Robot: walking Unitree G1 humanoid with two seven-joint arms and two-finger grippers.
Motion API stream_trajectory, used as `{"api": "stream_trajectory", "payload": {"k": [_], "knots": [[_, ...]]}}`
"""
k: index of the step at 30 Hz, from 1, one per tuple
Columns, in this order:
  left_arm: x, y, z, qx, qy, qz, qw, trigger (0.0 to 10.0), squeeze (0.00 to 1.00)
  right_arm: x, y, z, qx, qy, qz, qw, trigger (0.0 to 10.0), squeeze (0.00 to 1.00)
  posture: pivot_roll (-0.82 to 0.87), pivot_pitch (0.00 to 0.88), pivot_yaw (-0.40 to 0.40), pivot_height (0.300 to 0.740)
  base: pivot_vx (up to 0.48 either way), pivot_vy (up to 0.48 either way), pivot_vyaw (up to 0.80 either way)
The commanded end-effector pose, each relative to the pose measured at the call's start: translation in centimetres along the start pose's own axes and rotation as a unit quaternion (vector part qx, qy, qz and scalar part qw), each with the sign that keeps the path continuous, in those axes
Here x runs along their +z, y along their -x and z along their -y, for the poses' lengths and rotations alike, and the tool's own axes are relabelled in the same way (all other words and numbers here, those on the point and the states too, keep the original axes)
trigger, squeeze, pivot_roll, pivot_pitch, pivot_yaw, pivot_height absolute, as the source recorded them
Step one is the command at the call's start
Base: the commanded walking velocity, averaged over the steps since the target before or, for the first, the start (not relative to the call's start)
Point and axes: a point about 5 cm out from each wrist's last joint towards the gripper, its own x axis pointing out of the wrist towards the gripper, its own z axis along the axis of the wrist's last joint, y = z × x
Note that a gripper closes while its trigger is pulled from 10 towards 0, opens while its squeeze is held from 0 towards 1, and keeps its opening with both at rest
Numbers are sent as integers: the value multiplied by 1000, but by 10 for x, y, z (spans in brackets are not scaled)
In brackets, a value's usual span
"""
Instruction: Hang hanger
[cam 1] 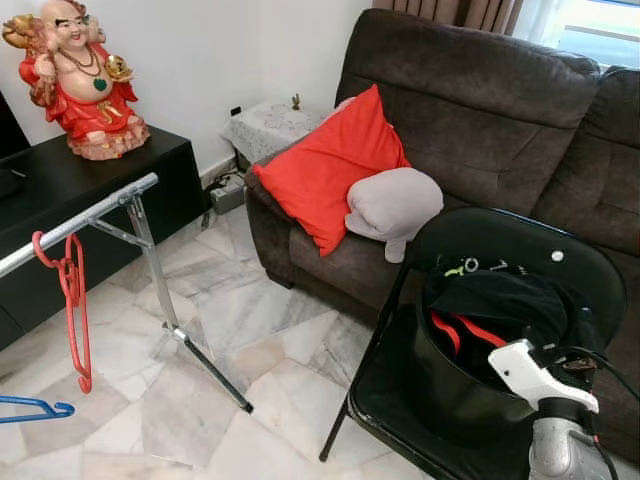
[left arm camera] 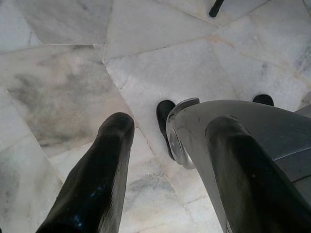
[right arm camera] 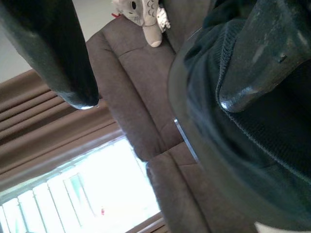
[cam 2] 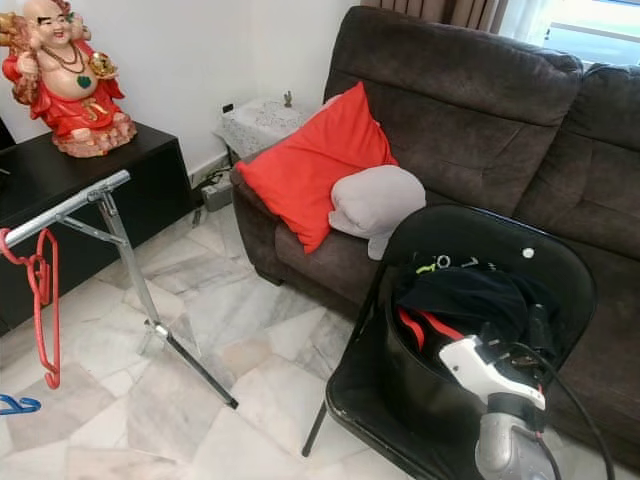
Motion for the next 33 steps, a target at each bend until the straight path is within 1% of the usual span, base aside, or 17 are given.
{"api": "stream_trajectory", "payload": {"k": [1,4,6,8,9,10,11,14,15,20,24,26,27,28,29,32,33], "knots": [[-5,0,6,-11,-6,-15,1000,10000,0,-2,-1,5,-10,-12,-12,1000,10000,0,85,50,-8,740,0,0,0],[-4,0,6,-11,-6,-15,1000,10000,0,-2,0,-3,22,-54,-26,998,10000,0,85,50,-8,740,0,0,0],[-5,0,6,-11,-6,-16,1000,10000,0,-4,3,-11,45,-83,-49,994,10000,0,85,46,-10,740,0,0,0],[-5,0,5,-10,-6,-16,1000,10000,0,-9,8,-20,69,-144,-99,982,10000,0,89,46,-10,740,0,0,0],[-5,0,5,-10,-6,-16,1000,10000,0,-9,8,-20,69,-144,-99,982,10000,0,89,46,-10,740,0,0,0],[-5,0,5,-10,-6,-15,1000,10000,0,-18,11,-23,63,-208,-160,963,10000,0,93,44,-10,740,0,0,0],[-5,1,4,-9,-5,-15,1000,10000,0,-21,12,-25,63,-232,-183,953,10000,0,93,44,-10,740,0,0,0],[-7,1,3,-8,-5,-15,1000,10000,0,-27,13,-27,65,-273,-210,937,10000,0,94,42,-11,740,0,0,0],[-7,2,2,-8,-5,-15,1000,10000,0,-27,13,-27,65,-276,-210,936,10000,0,94,42,-11,740,0,0,0],[-8,2,2,-8,-5,-16,1000,10000,0,-27,11,-25,69,-269,-202,939,10000,0,94,42,-11,740,0,0,0],[-9,2,2,-8,-6,-19,1000,10000,0,-20,7,-26,90,-255,-166,948,10000,0,89,39,-10,740,0,0,0],[-9,2,2,-7,-6,-21,1000,10000,0,-12,4,-26,101,-250,-132,954,10000,0,89,39,-10,740,0,0,0],[-10,2,1,-6,-6,-23,1000,10000,0,-1,0,-24,111,-248,-90,958,10000,0,87,36,-10,740,0,0,0],[-10,3,1,-6,-6,-24,1000,10000,0,3,-1,-24,115,-247,-76,959,10000,0,87,36,-10,740,0,0,0],[-10,3,1,-5,-7,-25,1000,10000,0,11,-2,-24,127,-241,-45,961,10000,0,85,36,-10,740,0,0,0],[-11,3,1,-5,-7,-26,1000,10000,0,19,-3,-24,139,-231,-17,963,10000,0,85,36,-10,740,0,0,0],[-12,3,1,-5,-6,-27,1000,10000,0,20,-4,-24,136,-243,-15,960,10000,0,85,36,-10,740,0,0,0]]}}
